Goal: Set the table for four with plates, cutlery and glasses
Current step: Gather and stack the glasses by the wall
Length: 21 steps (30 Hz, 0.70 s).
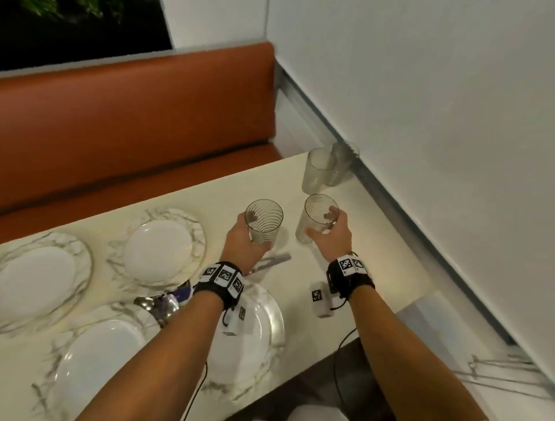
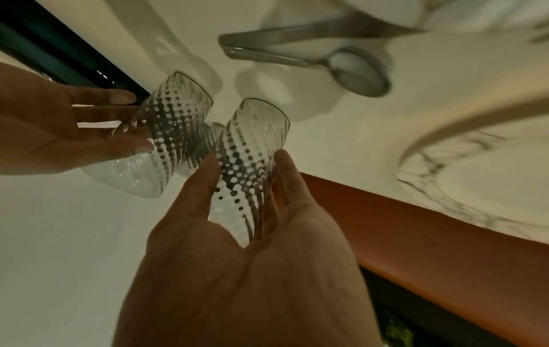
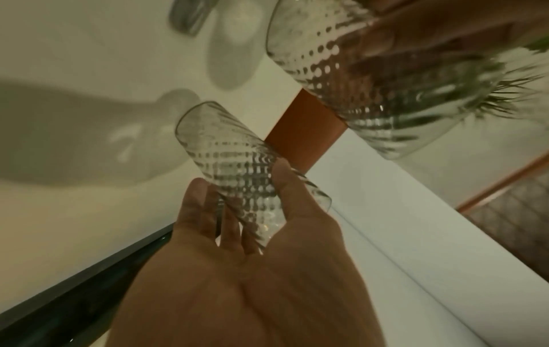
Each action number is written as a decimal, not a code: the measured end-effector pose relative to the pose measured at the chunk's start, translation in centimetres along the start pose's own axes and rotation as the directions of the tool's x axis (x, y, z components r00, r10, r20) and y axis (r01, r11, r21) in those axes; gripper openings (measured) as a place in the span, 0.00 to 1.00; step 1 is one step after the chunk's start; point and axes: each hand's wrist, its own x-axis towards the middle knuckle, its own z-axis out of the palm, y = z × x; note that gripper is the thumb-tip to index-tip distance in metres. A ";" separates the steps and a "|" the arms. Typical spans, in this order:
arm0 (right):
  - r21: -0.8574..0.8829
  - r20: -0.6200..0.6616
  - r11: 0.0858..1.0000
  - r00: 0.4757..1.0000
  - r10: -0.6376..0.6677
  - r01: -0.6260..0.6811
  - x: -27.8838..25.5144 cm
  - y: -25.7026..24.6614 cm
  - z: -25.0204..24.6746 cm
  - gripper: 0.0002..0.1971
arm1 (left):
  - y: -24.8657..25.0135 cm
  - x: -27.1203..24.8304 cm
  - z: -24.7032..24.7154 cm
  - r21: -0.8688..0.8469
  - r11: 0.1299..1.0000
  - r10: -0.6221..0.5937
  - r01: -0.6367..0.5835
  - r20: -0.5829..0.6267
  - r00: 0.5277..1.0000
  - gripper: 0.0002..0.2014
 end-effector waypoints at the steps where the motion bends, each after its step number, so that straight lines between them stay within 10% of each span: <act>1: -0.003 -0.017 1.000 1.000 0.013 -0.013 0.9 1.0 -0.8 0.44 | 0.7 0.7 1.6 -0.015 1.000 -0.009 0.009 0.023 1.000 0.37; 21: 0.058 -0.006 0.997 0.998 -0.056 0.056 16.1 6.2 -6.5 0.41 | 6.6 11.3 16.1 -0.004 0.998 0.071 -0.071 0.047 0.996 0.37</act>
